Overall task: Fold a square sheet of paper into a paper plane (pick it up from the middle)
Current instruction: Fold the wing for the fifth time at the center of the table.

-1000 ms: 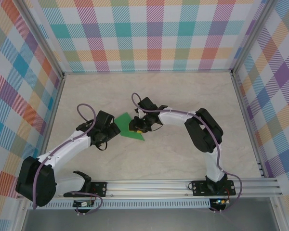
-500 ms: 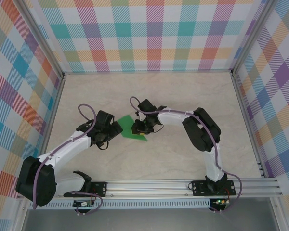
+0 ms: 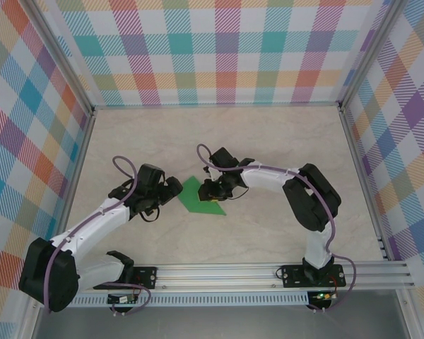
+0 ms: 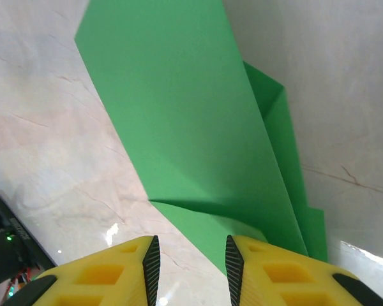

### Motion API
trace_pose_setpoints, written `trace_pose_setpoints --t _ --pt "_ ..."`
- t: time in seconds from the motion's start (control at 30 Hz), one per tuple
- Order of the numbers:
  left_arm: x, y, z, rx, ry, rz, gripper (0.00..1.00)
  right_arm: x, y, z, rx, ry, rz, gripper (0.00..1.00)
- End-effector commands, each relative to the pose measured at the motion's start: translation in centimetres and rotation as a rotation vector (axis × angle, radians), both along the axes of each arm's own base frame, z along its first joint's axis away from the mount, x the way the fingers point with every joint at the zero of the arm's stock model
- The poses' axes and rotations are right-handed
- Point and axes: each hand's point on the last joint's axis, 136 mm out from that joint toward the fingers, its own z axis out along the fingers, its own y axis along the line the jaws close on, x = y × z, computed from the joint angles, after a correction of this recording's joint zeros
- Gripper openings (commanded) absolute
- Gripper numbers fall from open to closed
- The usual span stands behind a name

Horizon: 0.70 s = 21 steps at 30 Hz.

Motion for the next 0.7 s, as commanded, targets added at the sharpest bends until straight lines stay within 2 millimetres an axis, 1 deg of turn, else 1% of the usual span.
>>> trace_pose_setpoints --t 0.0,0.23,0.37,0.53,0.63,0.67 --pt "-0.3 -0.2 -0.1 -0.032 0.004 -0.001 1.00 0.4 0.6 1.1 0.057 0.000 -0.017 0.35" --pt "-0.6 -0.5 -0.4 -0.074 0.005 0.008 1.00 1.4 0.3 0.1 0.070 0.028 -0.045 0.35" --pt "-0.7 -1.3 -0.6 -0.116 0.010 -0.006 1.00 1.9 0.0 -0.9 0.056 0.044 -0.067 0.34" --pt "-1.0 -2.2 -0.9 -0.160 0.019 -0.018 1.00 1.5 -0.3 -1.7 0.050 0.066 -0.070 0.34" --pt "-1.5 -2.8 -1.6 -0.194 0.041 -0.022 1.00 1.5 -0.5 -2.0 0.045 0.067 -0.073 0.33" --pt "-1.1 -3.3 -1.3 -0.217 0.020 -0.027 1.00 1.5 -0.6 -2.2 0.043 0.069 -0.074 0.33"
